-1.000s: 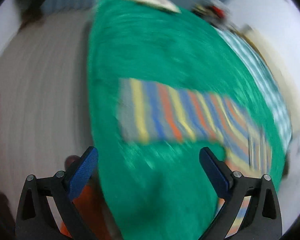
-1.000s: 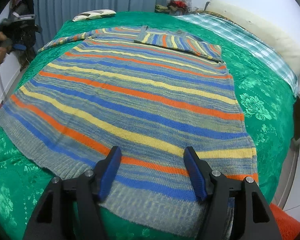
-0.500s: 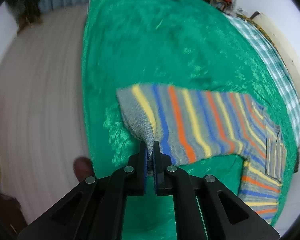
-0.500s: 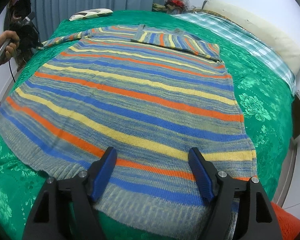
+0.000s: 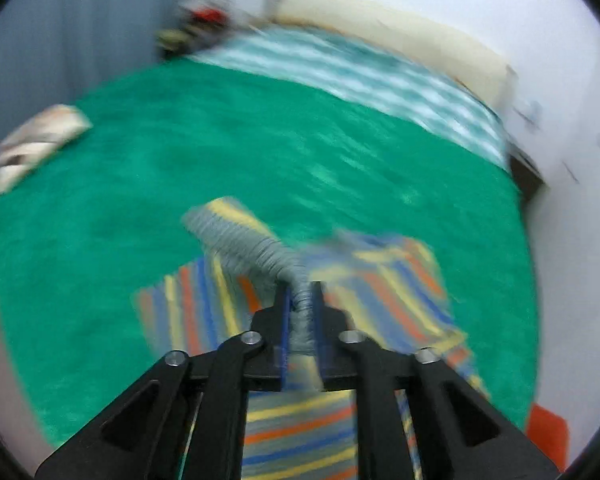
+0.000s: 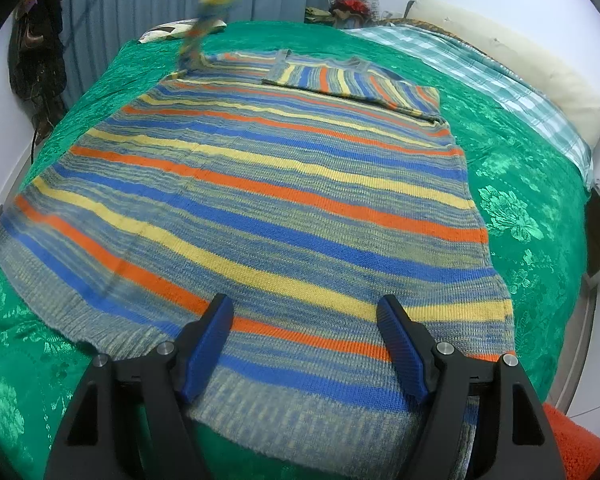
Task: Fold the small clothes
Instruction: 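Grasp the other sleeve with the left tool and fold it across the body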
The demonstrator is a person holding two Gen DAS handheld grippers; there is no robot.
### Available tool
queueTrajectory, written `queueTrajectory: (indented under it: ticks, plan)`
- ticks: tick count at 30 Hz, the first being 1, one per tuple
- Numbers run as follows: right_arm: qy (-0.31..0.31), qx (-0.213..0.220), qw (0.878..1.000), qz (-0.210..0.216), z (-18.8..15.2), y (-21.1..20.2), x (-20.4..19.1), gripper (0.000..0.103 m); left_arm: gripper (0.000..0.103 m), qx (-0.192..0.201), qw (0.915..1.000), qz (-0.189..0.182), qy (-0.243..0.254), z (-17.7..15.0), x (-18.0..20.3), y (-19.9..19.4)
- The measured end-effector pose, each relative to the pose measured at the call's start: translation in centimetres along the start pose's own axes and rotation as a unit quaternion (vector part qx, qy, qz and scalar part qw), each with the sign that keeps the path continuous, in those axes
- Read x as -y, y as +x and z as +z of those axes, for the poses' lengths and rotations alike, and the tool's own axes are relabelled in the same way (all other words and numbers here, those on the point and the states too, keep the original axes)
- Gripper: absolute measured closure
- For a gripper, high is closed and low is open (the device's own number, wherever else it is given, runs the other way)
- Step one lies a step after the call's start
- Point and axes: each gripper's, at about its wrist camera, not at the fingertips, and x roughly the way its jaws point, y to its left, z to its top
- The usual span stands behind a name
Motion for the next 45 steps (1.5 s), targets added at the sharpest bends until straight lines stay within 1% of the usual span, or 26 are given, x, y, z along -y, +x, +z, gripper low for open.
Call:
queueTrajectory:
  ticks: [1, 2, 3, 5, 7, 11, 15, 18, 19, 20, 21, 23, 25, 27, 28, 31, 32, 33, 35, 37, 38, 39, 40, 42, 44, 45]
  plan:
    - [0.000, 0.000, 1.000, 0.000, 0.0, 0.0, 0.0, 0.029, 0.057, -0.018, 0.9998, 0.003, 0.011, -0.1, 1.1, 1.7]
    - [0.000, -0.001, 1.000, 0.000, 0.0, 0.0, 0.0, 0.029, 0.034, -0.023, 0.9994, 0.018, 0.018, -0.4, 1.7, 2.7]
    - [0.000, -0.001, 1.000, 0.001, 0.0, 0.1, 0.0, 0.029, 0.030, -0.014, 0.9992, 0.033, 0.020, -0.7, 1.8, 3.4]
    - [0.000, -0.001, 1.000, 0.003, 0.1, 0.1, 0.1, 0.028, 0.030, -0.007, 0.9989, 0.045, 0.007, -1.4, 0.6, 4.3]
    - [0.000, -0.001, 1.000, 0.006, 0.1, 0.1, 0.1, 0.028, 0.031, -0.015, 0.9964, 0.074, -0.038, -2.3, -2.5, 5.3]
    - [-0.001, 0.001, 1.000, 0.009, 0.0, 0.1, 0.2, 0.028, 0.047, -0.035, 0.9857, 0.116, -0.118, -4.5, -8.5, 6.1]
    - [-0.004, 0.005, 1.000, 0.010, -0.1, 0.2, 0.1, 0.028, 0.046, -0.082, 0.9769, 0.098, -0.171, -7.0, -13.4, 7.4]
    - [-0.004, 0.006, 1.000, 0.010, -0.1, 0.2, 0.2, 0.027, 0.044, -0.132, 0.9749, 0.089, -0.156, -8.3, -13.4, 9.7]
    - [-0.004, 0.006, 1.000, 0.010, -0.1, 0.3, 0.2, 0.027, 0.050, -0.138, 0.9758, 0.090, -0.144, -8.7, -13.1, 10.2]
    - [-0.004, 0.006, 1.000, 0.010, -0.1, 0.3, 0.2, 0.027, 0.102, -0.134, 0.9783, 0.086, -0.133, -9.3, -12.6, 10.4]
    - [-0.005, 0.006, 1.000, 0.009, -0.1, 0.3, 0.2, 0.026, 0.100, -0.133, 0.9792, 0.089, -0.124, -9.7, -12.2, 10.5]
    - [-0.005, 0.006, 1.000, 0.008, 0.0, 0.3, 0.2, 0.026, 0.101, -0.106, 0.9787, 0.129, -0.119, -10.1, -12.1, 9.7]
    - [-0.005, 0.006, 1.000, 0.009, 0.0, 0.3, 0.2, 0.026, 0.100, -0.103, 0.9720, 0.141, -0.157, -10.9, -13.6, 9.7]
    - [-0.005, 0.006, 1.000, 0.007, 0.0, 0.4, 0.1, 0.026, 0.097, -0.107, 0.9701, 0.133, -0.172, -11.4, -14.1, 10.0]
    - [-0.005, 0.006, 1.000, 0.008, 0.0, 0.3, 0.2, 0.026, 0.092, -0.110, 0.9712, 0.139, -0.160, -11.5, -13.7, 10.0]
    - [-0.005, 0.006, 1.000, 0.008, 0.0, 0.3, 0.2, 0.026, 0.066, -0.098, 0.9711, 0.172, -0.134, -11.0, -12.4, 8.7]
    - [-0.005, 0.006, 1.000, 0.008, 0.0, 0.3, 0.2, 0.026, 0.052, -0.081, 0.9713, 0.181, -0.131, -10.8, -12.4, 7.7]
    - [-0.005, 0.006, 1.000, 0.008, 0.0, 0.3, 0.2, 0.026, 0.043, -0.059, 0.9734, 0.179, -0.131, -10.6, -12.1, 6.7]
    - [-0.005, 0.007, 1.000, 0.007, 0.0, 0.4, 0.2, 0.026, 0.035, -0.030, 0.9806, 0.148, -0.125, -10.6, -11.0, 5.6]
    - [-0.005, 0.007, 1.000, 0.008, 0.0, 0.3, 0.2, 0.026, 0.034, -0.057, 0.9812, 0.163, -0.086, -11.0, -10.0, 6.9]
    - [-0.005, 0.006, 1.000, 0.008, 0.0, 0.3, 0.2, 0.025, 0.036, -0.089, 0.9755, 0.192, -0.059, -11.7, -9.7, 8.1]
    - [-0.005, 0.006, 1.000, 0.008, 0.0, 0.3, 0.2, 0.025, 0.040, -0.131, 0.9650, 0.225, -0.035, -12.9, -9.8, 9.5]
    - [-0.005, 0.006, 1.000, 0.008, 0.0, 0.3, 0.2, 0.025, 0.040, -0.131, 0.9662, 0.220, -0.031, -14.0, -10.1, 9.6]
    - [-0.004, 0.006, 1.000, 0.007, 0.0, 0.3, 0.2, 0.025, 0.035, -0.099, 0.9713, 0.209, -0.057, -14.4, -10.6, 8.1]
    - [-0.004, 0.007, 1.000, 0.008, 0.0, 0.3, 0.2, 0.025, 0.036, -0.086, 0.9723, 0.200, -0.085, -14.5, -10.8, 6.6]
    - [-0.004, 0.007, 1.000, 0.007, 0.0, 0.3, 0.2, 0.025, 0.035, -0.064, 0.9741, 0.198, -0.088, -14.4, -10.4, 5.2]
